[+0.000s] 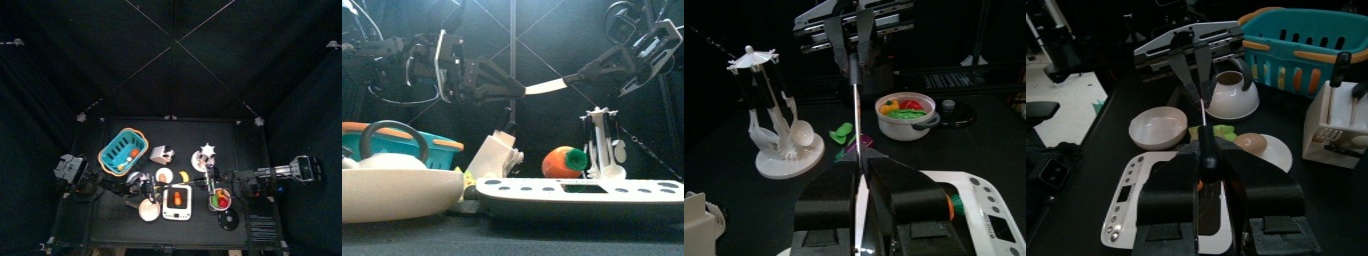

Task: Grasp pairing knife with other hand

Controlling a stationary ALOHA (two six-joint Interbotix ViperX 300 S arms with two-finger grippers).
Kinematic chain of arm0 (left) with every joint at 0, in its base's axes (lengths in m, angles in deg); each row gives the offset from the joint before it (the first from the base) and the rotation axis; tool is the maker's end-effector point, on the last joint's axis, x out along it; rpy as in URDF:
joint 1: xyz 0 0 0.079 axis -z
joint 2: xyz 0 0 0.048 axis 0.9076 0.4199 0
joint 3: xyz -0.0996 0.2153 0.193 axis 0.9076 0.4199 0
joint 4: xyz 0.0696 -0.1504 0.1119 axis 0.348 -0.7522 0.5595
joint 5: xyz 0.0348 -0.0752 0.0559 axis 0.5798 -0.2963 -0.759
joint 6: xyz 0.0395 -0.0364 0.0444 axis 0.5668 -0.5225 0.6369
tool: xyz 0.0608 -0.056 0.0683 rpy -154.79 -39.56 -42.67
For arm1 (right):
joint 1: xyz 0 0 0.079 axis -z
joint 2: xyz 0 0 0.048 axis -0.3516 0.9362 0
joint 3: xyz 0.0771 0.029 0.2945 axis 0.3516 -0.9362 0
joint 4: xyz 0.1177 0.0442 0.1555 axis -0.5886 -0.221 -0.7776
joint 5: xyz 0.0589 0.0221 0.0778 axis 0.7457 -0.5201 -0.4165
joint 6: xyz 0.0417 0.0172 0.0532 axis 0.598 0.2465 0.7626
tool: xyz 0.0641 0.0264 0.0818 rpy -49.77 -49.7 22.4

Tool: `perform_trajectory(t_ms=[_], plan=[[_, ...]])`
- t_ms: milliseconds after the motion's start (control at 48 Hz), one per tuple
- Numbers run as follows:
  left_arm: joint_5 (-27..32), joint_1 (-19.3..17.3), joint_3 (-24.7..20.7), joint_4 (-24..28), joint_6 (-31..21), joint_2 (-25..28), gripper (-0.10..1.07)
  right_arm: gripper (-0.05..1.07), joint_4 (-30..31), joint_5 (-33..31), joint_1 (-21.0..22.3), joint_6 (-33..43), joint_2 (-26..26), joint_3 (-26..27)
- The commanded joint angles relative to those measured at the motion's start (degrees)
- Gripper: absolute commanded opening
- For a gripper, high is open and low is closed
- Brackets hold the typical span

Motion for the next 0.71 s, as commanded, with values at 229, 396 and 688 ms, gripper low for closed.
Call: perform_trajectory(t_ms=[229, 396, 688], plan=[[-0.6, -0.5, -0.1, 0.2, 0.3, -1.6, 0.45, 0.39, -2.3, -4.4, -1.7, 1.3, 3.7, 4.2], [-0.6, -0.5, 0.4, 0.2, 0.3, -1.9, 0.45, 0.39, -4.1, -17.1, -3.3, 1.3, 6.2, 9.0], [-0.6, -0.5, 1.4, 0.2, 0.3, -3.6, 0.45, 0.39, -4.7, -31.2, -4.7, 1.2, 6.5, 13.2]])
